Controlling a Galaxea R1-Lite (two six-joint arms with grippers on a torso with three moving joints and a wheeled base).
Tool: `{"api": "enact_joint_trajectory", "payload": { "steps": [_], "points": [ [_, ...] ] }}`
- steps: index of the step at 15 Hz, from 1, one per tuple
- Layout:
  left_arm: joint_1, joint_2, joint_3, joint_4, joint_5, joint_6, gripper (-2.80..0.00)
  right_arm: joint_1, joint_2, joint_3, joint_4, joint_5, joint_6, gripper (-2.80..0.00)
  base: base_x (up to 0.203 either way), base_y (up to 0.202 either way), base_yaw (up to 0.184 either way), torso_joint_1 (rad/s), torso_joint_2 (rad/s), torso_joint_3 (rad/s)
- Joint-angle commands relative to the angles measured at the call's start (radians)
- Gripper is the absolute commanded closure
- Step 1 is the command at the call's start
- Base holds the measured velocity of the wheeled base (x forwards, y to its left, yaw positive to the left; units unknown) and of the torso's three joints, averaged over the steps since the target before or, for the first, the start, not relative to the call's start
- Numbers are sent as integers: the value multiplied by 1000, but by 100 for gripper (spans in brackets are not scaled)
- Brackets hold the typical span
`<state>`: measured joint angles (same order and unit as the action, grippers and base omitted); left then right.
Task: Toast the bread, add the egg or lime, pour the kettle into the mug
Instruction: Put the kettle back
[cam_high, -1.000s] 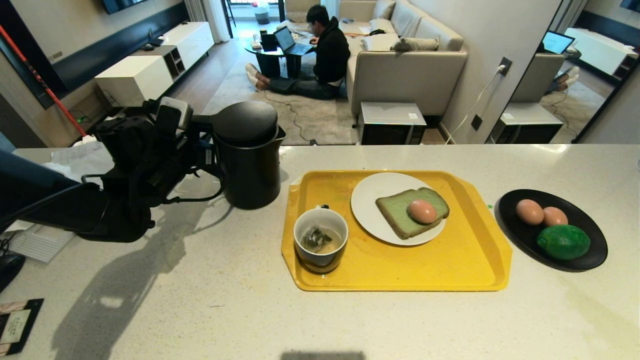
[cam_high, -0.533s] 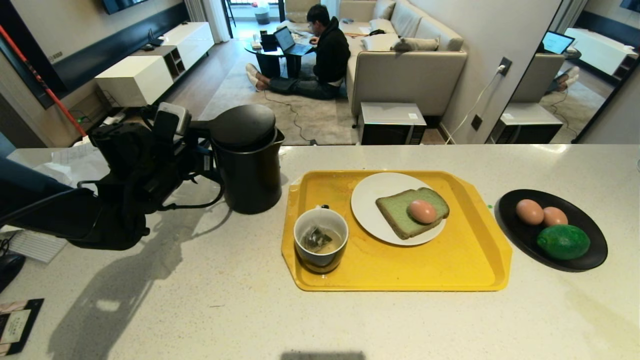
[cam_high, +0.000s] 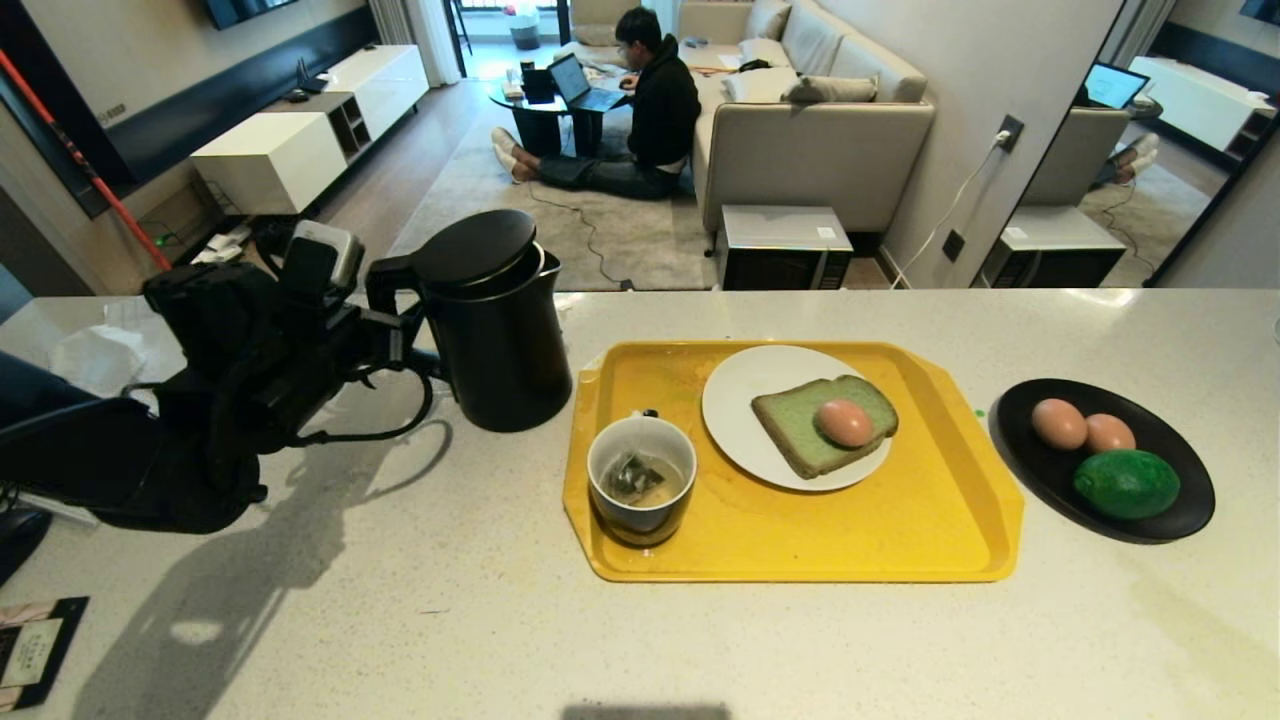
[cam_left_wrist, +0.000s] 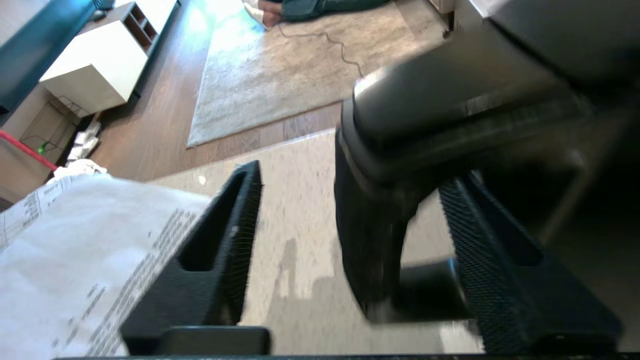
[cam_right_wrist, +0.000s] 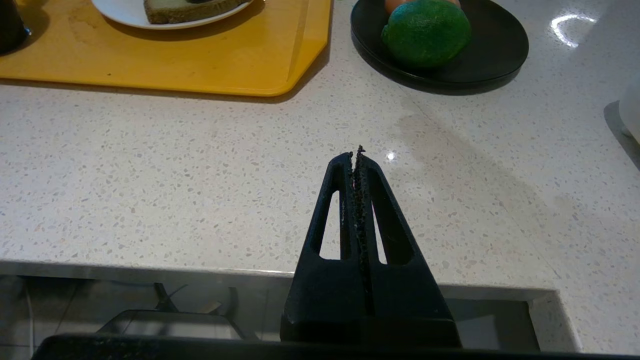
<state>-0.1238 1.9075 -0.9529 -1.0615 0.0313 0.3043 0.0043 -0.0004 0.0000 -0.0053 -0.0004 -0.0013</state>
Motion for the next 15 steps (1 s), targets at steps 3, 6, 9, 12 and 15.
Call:
{"api": "enact_joint_trajectory", "payload": {
  "steps": [3,6,9,12,15],
  "points": [
    [3,-79,82,-6,1,6,-280,0,0,0,-1,0,0,0,0,0,0,0,0,0],
    [-1,-139,124,-4,1,9,-280,0,0,0,-1,0,-1,0,0,0,0,0,0,0],
    [-18,-230,181,19,1,9,-280,0,0,1,-1,0,0,0,0,0,0,0,0,0],
    [-56,-384,227,151,5,5,-280,0,0,0,-1,0,0,0,0,0,0,0,0,0],
    [-93,-583,203,471,9,0,-280,0,0,0,-1,0,-2,0,0,0,0,0,0,0]
  ]
}}
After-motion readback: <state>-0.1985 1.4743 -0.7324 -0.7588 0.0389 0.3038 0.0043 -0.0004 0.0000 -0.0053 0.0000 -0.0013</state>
